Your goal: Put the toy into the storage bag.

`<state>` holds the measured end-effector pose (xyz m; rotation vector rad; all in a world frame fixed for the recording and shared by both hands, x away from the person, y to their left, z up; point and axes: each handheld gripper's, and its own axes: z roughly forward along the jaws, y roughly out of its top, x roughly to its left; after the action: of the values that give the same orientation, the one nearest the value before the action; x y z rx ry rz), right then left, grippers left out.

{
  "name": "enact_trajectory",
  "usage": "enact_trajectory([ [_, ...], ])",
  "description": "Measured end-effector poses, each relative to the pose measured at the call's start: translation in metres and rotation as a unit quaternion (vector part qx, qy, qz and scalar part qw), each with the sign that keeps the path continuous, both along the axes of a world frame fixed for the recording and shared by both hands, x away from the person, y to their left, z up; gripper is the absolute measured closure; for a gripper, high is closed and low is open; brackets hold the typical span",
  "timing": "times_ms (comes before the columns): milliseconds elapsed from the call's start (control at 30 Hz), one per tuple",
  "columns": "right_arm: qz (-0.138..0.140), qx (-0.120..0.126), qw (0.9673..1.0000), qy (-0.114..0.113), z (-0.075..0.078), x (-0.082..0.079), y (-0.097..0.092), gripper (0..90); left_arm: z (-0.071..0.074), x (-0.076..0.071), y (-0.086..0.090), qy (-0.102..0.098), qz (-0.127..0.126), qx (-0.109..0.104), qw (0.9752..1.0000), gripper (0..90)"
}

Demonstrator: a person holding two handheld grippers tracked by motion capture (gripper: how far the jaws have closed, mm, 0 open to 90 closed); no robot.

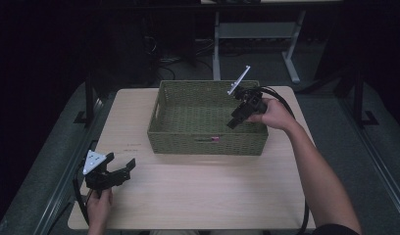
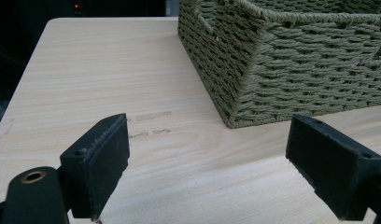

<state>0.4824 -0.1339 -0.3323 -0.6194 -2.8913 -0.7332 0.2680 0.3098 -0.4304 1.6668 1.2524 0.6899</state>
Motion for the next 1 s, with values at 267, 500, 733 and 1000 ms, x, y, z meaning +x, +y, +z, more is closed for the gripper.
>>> enact_trajectory([
  [267,-0.003,0.007,0.9999,-0.009,0.007,-0.005,-0.005,35.7,0.000,0.000,0.000,-0.001,0.001,-0.001,1.0000,13.0],
  [500,-0.006,0.014,0.9997,-0.017,0.015,-0.011,-0.008,33.1,0.000,0.000,0.001,-0.001,0.002,-0.001,1.0000,13.0],
  [733,-0.011,0.025,0.9994,-0.021,0.018,-0.018,-0.016,31.5,0.000,0.000,0.000,0.000,-0.001,0.002,1.0000,13.0],
  [1000,-0.014,0.038,0.9989,-0.026,0.021,-0.032,-0.026,30.1,0.000,0.000,-0.002,-0.001,-0.003,0.002,1.0000,13.0],
])
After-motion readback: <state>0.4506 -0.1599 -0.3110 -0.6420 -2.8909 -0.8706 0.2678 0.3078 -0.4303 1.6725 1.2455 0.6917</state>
